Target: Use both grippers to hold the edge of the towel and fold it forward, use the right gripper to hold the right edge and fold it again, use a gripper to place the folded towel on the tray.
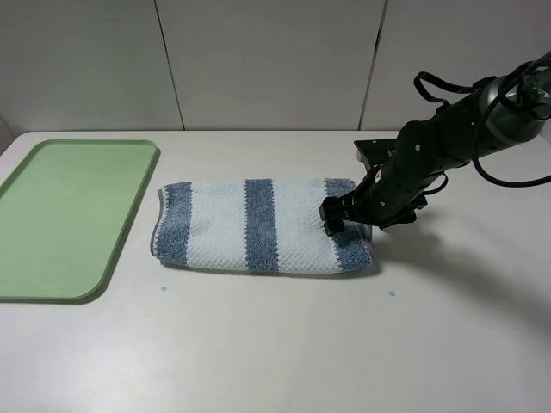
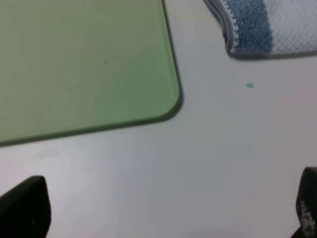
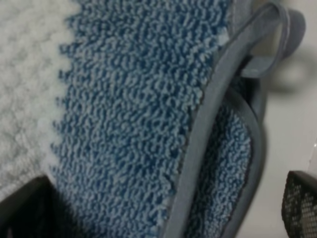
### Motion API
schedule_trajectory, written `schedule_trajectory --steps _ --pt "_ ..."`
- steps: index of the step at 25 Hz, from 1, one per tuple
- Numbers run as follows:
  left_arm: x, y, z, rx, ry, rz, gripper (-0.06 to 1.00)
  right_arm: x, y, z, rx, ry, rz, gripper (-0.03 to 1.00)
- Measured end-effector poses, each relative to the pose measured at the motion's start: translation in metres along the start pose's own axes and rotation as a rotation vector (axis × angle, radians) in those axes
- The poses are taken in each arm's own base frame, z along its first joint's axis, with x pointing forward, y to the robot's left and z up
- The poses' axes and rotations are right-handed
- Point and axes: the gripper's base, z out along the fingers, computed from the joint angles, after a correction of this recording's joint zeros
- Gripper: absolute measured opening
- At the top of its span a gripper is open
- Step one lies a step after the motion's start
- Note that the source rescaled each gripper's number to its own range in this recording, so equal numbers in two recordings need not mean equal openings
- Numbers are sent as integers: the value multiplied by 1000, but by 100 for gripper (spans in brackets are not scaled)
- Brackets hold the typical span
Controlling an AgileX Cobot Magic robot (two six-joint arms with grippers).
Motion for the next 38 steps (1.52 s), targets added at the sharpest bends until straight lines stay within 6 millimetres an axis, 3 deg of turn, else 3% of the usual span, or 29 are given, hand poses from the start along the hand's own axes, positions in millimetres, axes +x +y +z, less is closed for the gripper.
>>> schedule_trajectory --steps 7,9,13,22,32,38 --pt "0 0 0 0 0 0 100 -1 0 1 -1 -3 33 100" --pt "0 0 0 0 0 0 100 -1 0 1 -2 -8 57 94" --pt "0 0 0 0 0 0 100 -2 0 2 -4 -12 126 71" --pt "0 0 0 0 0 0 100 0 3 3 -7 -1 170 9" --pt "0 0 0 -1 0 0 100 0 2 0 6 6 124 8" --pt "0 0 0 -1 0 0 100 -1 1 -19 27 34 89 8"
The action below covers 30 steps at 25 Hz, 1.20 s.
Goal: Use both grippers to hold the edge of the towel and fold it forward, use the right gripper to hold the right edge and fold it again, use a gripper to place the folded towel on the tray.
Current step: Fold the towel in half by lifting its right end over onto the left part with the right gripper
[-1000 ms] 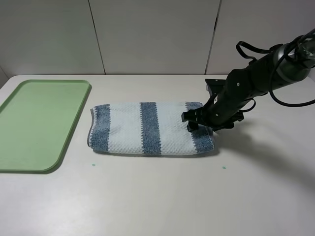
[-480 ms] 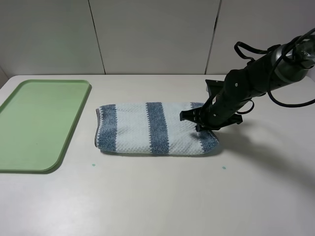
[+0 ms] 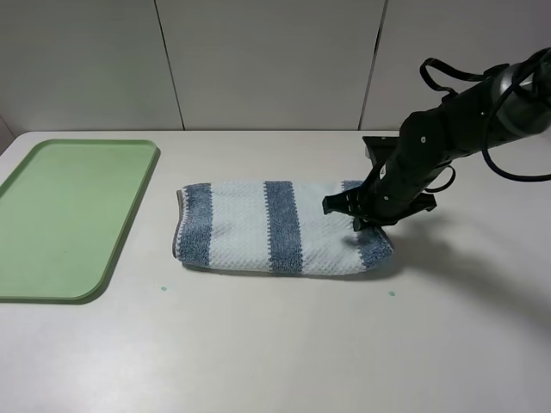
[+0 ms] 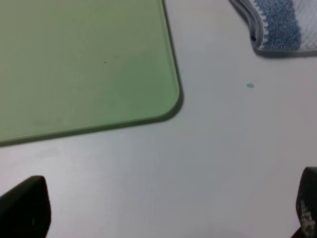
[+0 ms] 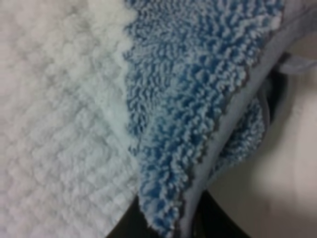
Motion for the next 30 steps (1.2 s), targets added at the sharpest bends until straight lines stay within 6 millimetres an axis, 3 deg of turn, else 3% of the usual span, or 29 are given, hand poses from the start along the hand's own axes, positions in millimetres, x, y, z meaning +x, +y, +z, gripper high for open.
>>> schedule_trajectory --steps 7,14,23,30 --pt "0 0 0 0 0 0 100 -8 -7 -37 17 -28 -12 8" --pt "0 0 0 0 0 0 100 -13 -29 -66 78 -35 -17 8" --pt "0 0 0 0 0 0 100 -16 -51 -88 143 -37 -30 8" --pt "0 0 0 0 0 0 100 -15 -50 -95 162 -28 -48 8"
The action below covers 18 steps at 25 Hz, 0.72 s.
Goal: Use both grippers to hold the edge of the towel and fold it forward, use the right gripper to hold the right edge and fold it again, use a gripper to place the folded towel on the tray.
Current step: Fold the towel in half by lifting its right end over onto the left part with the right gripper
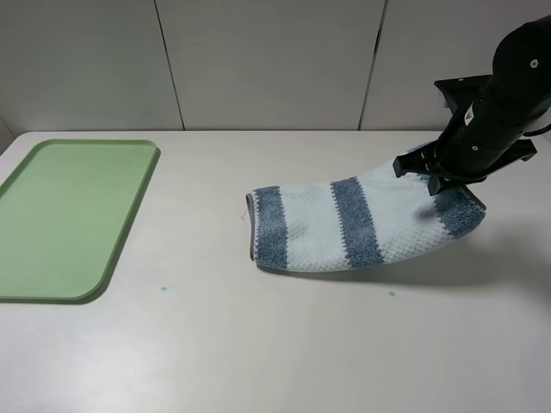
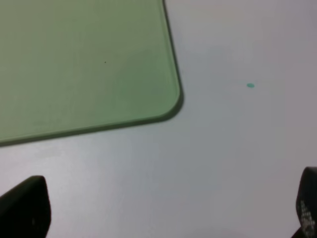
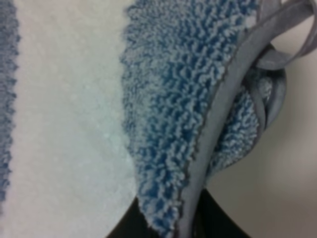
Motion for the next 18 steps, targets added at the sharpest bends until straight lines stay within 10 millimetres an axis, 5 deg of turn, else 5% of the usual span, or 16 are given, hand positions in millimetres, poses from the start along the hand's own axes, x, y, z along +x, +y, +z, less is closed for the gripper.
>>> schedule_trajectory --steps 18 --pt "0 0 0 0 0 0 100 13 67 -13 -102 -6 -118 8"
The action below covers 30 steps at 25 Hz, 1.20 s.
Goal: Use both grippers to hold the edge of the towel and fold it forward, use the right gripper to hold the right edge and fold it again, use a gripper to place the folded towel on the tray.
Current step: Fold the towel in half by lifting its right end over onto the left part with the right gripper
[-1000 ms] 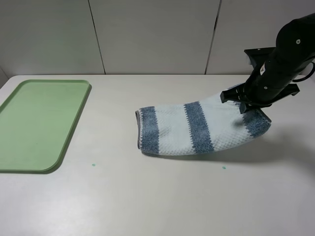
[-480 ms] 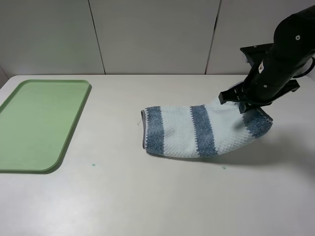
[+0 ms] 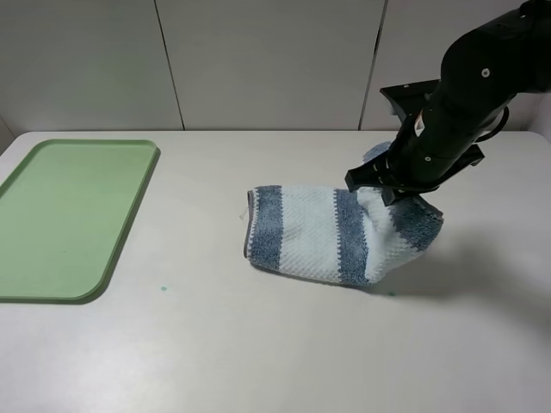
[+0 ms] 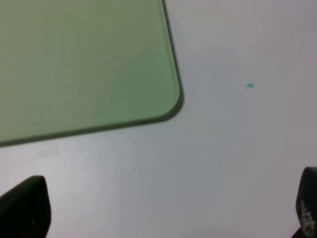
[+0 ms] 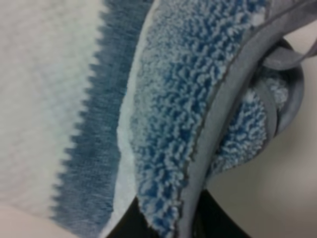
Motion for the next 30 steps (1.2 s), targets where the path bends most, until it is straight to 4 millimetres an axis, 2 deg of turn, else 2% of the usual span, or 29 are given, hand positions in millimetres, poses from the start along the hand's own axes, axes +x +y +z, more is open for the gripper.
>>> schedule_trajectory --steps 7,13,30 --pt "0 0 0 0 0 0 100 -16 34 -20 -73 -79 -29 8" --pt "0 0 0 0 0 0 100 -20 45 -25 -121 -105 -11 8" --pt "0 0 0 -1 0 0 100 -18 71 13 -171 -100 -20 8"
